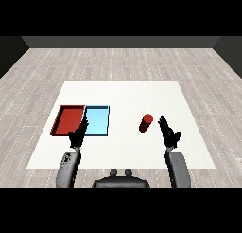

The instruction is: Pick the red can and put it in the red box

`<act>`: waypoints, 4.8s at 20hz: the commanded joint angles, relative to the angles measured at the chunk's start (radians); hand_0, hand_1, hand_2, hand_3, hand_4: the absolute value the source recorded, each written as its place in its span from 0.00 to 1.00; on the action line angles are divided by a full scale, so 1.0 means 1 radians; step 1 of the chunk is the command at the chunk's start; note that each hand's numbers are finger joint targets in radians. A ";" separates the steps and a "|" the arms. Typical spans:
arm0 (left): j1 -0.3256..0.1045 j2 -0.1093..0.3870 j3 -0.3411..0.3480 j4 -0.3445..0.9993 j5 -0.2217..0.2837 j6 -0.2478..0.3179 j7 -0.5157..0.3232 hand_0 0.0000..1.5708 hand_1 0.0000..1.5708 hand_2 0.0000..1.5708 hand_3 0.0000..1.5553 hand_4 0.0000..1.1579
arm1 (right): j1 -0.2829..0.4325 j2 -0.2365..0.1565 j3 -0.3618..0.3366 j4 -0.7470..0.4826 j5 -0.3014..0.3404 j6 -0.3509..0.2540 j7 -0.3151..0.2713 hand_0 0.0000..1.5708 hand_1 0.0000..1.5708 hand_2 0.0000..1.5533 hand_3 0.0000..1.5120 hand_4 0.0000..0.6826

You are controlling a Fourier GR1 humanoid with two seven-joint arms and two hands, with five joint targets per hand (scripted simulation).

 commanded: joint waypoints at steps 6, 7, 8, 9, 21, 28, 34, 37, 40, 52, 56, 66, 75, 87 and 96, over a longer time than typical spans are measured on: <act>0.041 0.043 0.052 -0.138 0.004 0.009 0.062 0.00 0.00 0.00 0.00 0.00 | -0.051 -0.103 -0.124 0.080 -0.048 0.084 -0.015 0.00 0.00 0.00 0.00 0.00; -0.018 -0.007 0.080 -0.153 0.038 0.025 -0.202 0.00 0.00 0.00 0.00 0.00 | -0.068 -0.049 -0.116 0.028 -0.137 0.138 -0.174 0.00 0.00 0.00 0.00 0.00; -0.016 0.002 0.084 -0.167 0.047 0.010 -0.215 0.00 0.00 0.00 0.00 0.00 | -0.089 -0.083 -0.157 0.045 -0.173 0.169 -0.181 0.00 0.00 0.00 0.00 0.00; -0.041 0.009 0.089 -0.163 0.065 -0.012 -0.221 0.00 0.00 0.00 0.00 0.00 | -0.103 -0.071 -0.156 0.060 -0.185 0.175 -0.191 0.00 0.00 0.00 0.00 0.00; 0.018 -0.001 0.106 -0.034 0.065 -0.050 -0.407 0.00 0.00 0.00 0.00 0.00 | -0.161 -0.118 -0.208 0.255 -0.171 0.252 -0.329 0.00 0.00 0.00 0.00 0.00; 0.015 -0.049 0.042 -0.134 0.002 0.028 -0.338 0.00 0.00 0.00 0.00 0.00 | -0.167 -0.091 -0.204 0.269 -0.169 0.219 -0.316 0.00 0.00 0.00 0.00 0.00; 0.044 -0.022 0.085 -0.068 0.035 -0.021 -0.425 0.00 0.00 0.00 0.00 0.00 | -0.196 -0.092 -0.195 0.393 -0.142 0.252 -0.425 0.00 0.00 0.00 0.00 0.00; 0.003 -0.041 0.073 -0.043 0.008 0.021 -0.408 0.00 0.00 0.00 0.00 0.00 | -0.208 -0.095 -0.193 0.390 -0.155 0.260 -0.407 0.00 0.00 0.00 0.00 0.00; 0.025 -0.009 0.104 -0.091 0.072 -0.032 -0.359 0.00 0.00 0.00 0.00 0.00 | -0.236 -0.100 -0.209 0.417 -0.191 0.261 -0.361 0.00 0.00 0.00 0.00 0.00; 0.028 0.009 0.124 -0.142 0.122 -0.063 -0.325 0.00 0.00 0.00 0.00 0.00 | -0.405 -0.054 -0.206 0.724 -0.174 0.224 -0.481 0.00 0.00 0.00 0.00 0.00; 0.070 -0.004 0.116 -0.106 0.104 -0.067 -0.403 0.00 0.00 0.00 0.00 0.00 | -0.391 -0.028 -0.183 0.696 -0.181 0.202 -0.472 0.00 0.00 0.00 0.00 0.00; 0.015 0.012 0.136 -0.058 0.112 -0.076 -0.392 0.00 0.00 0.00 0.00 0.00 | -0.438 -0.039 -0.191 0.813 -0.212 0.236 -0.504 0.00 0.00 0.00 0.00 0.00; -0.001 -0.012 0.114 -0.059 0.082 -0.037 -0.395 0.00 0.00 0.00 0.00 0.00 | -0.482 0.013 -0.151 0.911 -0.172 0.188 -0.583 0.00 0.00 0.00 0.00 0.00; -0.054 -0.018 0.116 -0.052 0.089 -0.011 -0.347 0.00 0.00 0.00 0.00 0.00 | -0.479 -0.028 -0.158 0.845 -0.224 0.223 -0.506 0.00 0.00 0.00 0.00 0.00; -0.023 -0.007 0.122 -0.106 0.096 -0.019 -0.332 0.00 0.00 0.00 0.00 0.00 | -0.580 0.016 -0.155 1.000 -0.194 0.156 -0.564 0.00 0.00 0.00 0.00 0.00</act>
